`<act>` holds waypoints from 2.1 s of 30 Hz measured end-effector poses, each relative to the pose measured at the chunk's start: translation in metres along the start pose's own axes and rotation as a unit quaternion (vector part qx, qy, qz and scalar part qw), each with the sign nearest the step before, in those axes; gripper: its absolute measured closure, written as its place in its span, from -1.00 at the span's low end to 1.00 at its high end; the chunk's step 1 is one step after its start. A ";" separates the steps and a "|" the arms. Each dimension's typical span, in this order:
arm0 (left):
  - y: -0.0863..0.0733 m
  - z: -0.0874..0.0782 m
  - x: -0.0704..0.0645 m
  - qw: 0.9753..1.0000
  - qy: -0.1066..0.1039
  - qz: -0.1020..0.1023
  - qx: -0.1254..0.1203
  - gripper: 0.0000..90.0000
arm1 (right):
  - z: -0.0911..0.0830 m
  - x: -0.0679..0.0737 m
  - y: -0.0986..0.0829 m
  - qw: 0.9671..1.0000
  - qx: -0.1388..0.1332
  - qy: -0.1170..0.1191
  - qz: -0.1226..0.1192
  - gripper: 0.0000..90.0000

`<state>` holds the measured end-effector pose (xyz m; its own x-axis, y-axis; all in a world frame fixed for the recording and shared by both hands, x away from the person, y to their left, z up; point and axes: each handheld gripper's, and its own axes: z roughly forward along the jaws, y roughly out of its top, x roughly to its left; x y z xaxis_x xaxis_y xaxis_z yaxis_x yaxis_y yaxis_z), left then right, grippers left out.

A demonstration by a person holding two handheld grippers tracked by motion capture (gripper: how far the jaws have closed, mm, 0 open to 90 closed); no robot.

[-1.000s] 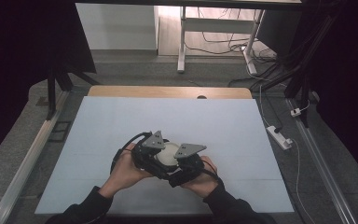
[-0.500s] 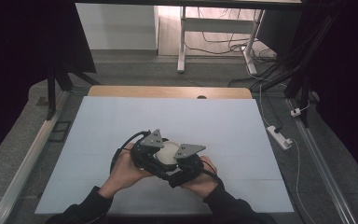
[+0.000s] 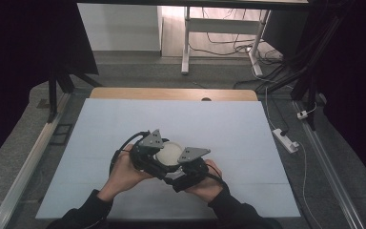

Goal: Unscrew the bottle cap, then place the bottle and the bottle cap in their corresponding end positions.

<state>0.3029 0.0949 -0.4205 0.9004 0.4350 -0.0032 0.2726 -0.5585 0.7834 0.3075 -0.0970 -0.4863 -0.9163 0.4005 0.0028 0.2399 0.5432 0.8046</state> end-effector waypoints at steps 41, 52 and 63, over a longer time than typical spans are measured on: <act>-0.032 -0.032 0.000 0.999 0.001 -0.027 -0.028 -0.82 | -0.014 -0.028 -0.003 0.999 -0.007 -0.035 0.020 -0.86; -0.040 -0.035 -0.004 0.999 -0.002 -0.032 -0.027 -0.82 | -0.018 -0.037 0.000 0.999 -0.013 -0.041 0.026 -0.86; -0.045 -0.031 -0.007 0.999 -0.007 -0.030 -0.027 -0.82 | -0.013 -0.049 0.007 0.998 -0.014 -0.046 0.031 -0.86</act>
<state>0.2737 0.1392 -0.4363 0.8874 0.4571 -0.0601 0.3085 -0.4918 0.8143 0.3495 -0.1222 -0.4735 -0.8663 0.4995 0.0002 0.2855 0.4949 0.8207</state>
